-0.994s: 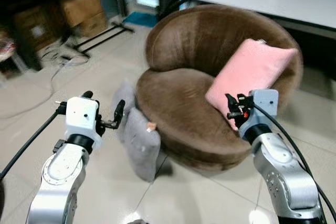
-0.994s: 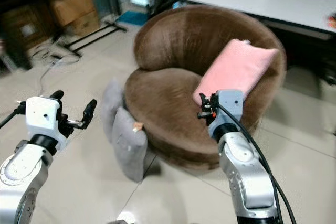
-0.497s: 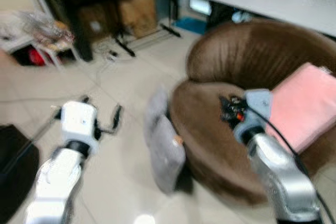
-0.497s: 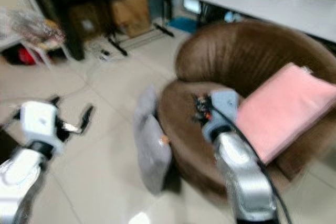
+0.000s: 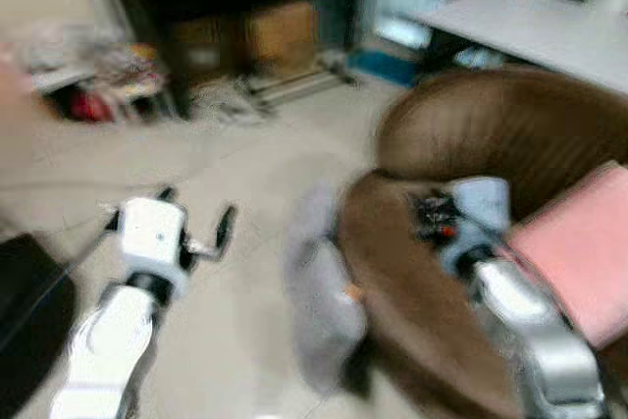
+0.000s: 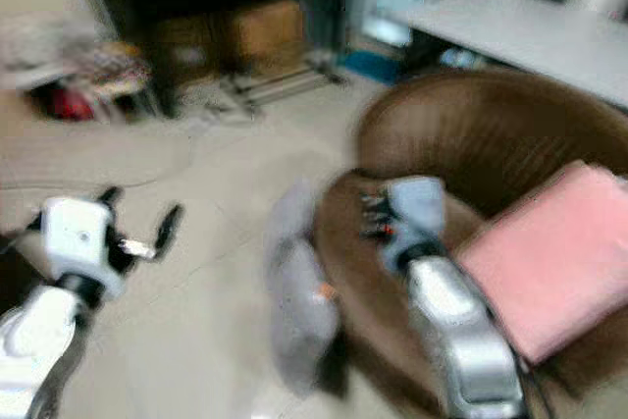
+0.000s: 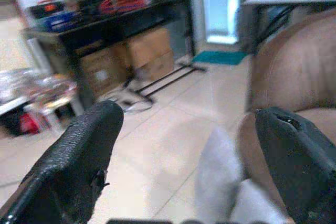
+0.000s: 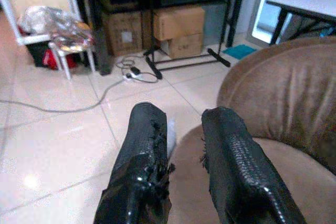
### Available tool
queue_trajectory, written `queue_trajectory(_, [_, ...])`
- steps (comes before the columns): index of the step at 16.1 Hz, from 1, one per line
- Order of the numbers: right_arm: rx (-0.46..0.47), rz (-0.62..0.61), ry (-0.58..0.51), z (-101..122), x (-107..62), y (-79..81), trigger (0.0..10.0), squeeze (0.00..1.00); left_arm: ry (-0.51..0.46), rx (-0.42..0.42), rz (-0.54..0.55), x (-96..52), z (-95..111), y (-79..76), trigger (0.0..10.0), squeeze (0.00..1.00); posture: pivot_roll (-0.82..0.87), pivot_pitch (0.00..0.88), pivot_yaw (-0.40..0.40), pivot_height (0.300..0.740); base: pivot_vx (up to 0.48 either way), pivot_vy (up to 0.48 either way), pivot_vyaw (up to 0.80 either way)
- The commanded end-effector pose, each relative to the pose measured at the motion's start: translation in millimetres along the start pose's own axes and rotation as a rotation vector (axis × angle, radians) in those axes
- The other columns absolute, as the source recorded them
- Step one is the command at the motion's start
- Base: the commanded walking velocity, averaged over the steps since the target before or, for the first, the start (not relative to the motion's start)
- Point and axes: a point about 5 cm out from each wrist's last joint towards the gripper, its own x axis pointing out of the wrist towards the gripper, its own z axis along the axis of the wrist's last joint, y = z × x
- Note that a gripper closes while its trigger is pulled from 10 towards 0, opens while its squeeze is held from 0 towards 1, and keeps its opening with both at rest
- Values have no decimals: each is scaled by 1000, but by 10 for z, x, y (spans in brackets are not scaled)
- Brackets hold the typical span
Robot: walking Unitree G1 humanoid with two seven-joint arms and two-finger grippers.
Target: Move the pillow to the sofa from floor
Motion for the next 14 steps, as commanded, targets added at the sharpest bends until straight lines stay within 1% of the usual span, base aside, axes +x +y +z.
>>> queue_trajectory(1, [38,-1,-8,13,29,35,10000,0,-14,32,18,8,44,70,10000,0,-27,0,12,740,300,0,0])
queue_trajectory(4, [17,-2,-7,10,19,16,10000,0,-16,43,13,30,49,79,10000,0,-32,8,21,740,287,0,0])
queue_trajectory(7, [31,-24,-15,6,2,-10,10000,0,-16,65,5,25,41,77,10000,0,-33,12,21,740,274,0,0])
queue_trajectory(8, [35,-39,-39,31,5,-19,10000,0,-34,72,9,29,55,82,10000,0,-35,15,21,740,0,0,0])
queue_trajectory(9, [49,-31,-86,87,8,-12,10000,0,-63,99,31,35,82,98,10000,0,-37,15,20,740,0,0,0])
queue_trajectory(10, [39,-13,-116,112,-2,1,10000,0,-85,131,78,42,92,131,10000,0,-37,15,20,740,0,0,0])
queue_trajectory(11, [35,-7,-116,95,-16,0,10000,0,-105,142,104,42,95,149,10000,0,-37,13,20,735,0,0,0])
queue_trajectory(12, [36,-18,-108,55,-33,-27,10000,0,-108,145,107,25,71,149,10000,0,-38,15,19,720,0,0,0])
queue_trajectory(14, [35,-27,-102,38,-28,-44,10000,0,-93,145,84,4,38,122,10000,0,-38,17,19,695,0,0,0])
